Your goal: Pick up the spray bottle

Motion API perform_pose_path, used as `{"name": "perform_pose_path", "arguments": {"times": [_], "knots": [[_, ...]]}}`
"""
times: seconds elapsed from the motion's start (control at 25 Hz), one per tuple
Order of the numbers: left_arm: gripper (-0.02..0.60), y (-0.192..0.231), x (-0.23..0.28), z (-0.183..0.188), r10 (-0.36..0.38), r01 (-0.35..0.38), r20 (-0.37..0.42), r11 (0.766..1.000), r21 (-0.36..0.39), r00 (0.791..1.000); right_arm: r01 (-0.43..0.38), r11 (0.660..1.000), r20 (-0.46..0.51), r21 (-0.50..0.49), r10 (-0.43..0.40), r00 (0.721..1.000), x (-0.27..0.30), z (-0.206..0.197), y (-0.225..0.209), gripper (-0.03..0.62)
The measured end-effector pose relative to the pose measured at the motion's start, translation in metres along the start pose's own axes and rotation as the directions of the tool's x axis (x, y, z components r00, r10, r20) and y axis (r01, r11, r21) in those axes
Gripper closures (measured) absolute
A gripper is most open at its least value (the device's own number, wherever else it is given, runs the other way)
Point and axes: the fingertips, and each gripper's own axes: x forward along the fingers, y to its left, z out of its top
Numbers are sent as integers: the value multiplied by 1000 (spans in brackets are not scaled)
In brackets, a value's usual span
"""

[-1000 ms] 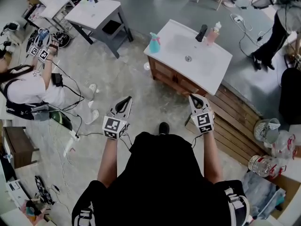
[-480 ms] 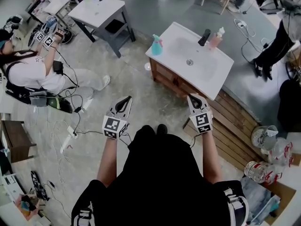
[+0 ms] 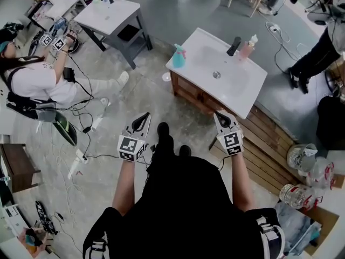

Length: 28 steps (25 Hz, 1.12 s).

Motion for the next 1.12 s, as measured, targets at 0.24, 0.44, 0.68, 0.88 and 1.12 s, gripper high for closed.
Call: {"name": "perform_pose_path", "arguments": {"times": [0.24, 0.44, 0.68, 0.88, 1.12], "knots": [[555, 39, 27, 7, -31, 31, -7, 1000, 4, 999, -7, 1000, 2, 30, 7, 1000, 39, 16, -3, 577], [555, 75, 52, 15, -63, 64, -16, 998, 13, 998, 37, 997, 76, 65, -42, 996, 77, 47, -13, 173], [555, 119, 81, 31, -98, 99, -17, 995, 30, 995, 49, 988, 187, 144, -76, 979, 110, 78, -31, -4], [555, 147, 104, 37, -134, 135, -19, 990, 41, 991, 79, 980, 144, 180, -106, 984, 137, 77, -39, -4], [555, 178, 126, 46, -180, 181, -19, 982, 53, 983, 109, 976, 116, 189, -132, 984, 163, 88, -42, -4]]}}
